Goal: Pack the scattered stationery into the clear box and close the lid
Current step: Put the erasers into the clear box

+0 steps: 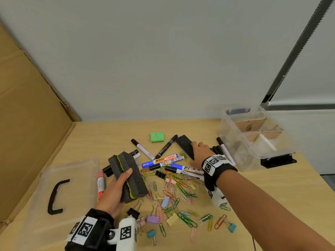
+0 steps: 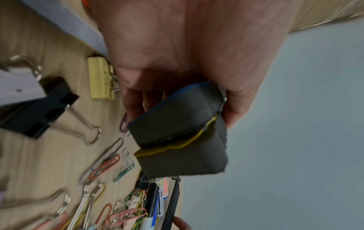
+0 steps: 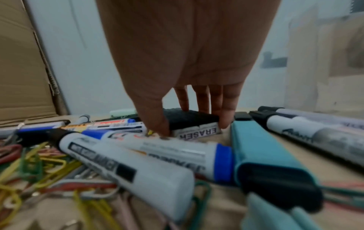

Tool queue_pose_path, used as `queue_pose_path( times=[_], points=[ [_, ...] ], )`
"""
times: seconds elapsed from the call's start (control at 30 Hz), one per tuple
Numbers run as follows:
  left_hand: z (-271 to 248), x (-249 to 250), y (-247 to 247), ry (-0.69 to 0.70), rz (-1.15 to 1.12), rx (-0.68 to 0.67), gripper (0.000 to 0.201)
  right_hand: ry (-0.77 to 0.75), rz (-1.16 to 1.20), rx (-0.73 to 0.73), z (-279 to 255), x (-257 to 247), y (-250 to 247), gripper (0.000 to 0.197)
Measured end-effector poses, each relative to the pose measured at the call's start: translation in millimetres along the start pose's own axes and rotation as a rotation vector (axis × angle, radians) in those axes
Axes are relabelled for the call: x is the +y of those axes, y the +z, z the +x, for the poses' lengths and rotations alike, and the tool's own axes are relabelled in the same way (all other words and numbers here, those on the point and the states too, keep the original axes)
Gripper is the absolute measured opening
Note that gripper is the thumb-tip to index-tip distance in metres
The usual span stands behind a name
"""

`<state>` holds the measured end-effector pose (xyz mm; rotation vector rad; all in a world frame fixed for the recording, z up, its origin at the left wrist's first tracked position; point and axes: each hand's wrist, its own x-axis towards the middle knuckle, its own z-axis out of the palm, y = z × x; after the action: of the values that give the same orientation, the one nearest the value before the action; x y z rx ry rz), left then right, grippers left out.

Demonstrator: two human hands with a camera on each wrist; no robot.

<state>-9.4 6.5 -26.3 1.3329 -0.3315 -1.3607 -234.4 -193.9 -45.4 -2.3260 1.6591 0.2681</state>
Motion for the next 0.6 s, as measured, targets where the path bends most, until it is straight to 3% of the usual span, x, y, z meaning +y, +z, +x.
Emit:
queue_pose_path(
  times=[0.1, 0.17, 0.33, 0.5, 0.6],
  points=[
    [1.8, -1.1, 0.2, -0.009, 0.002, -0.002, 0.041, -0.002, 0.048, 0.092, -2.3, 3.0, -1.2, 0.063],
    [1.3, -1.1, 1.2, -0.008, 0.002, -0.017, 0.039, -0.014, 0.123, 0.24, -10.0, 1.7, -5.0, 0.052],
    [-2.8, -0.4, 3.0, -0.012, 0.025, -0.041, 0.042, -0.064, 0.476, 0.537, -39.9, -7.9, -28.1, 0.035],
    [-8.4, 2.6, 9.6, -0.018, 0.037, -0.09, 0.046, -0.189, 0.815, 0.666, -84.4, -7.3, -50.5, 0.022],
    [-11.2, 5.3, 15.6, -0.026, 0.046, -0.12, 0.046, -0.225, 1.008, 0.607, -108.5, -0.9, -59.8, 0.019]
  ],
)
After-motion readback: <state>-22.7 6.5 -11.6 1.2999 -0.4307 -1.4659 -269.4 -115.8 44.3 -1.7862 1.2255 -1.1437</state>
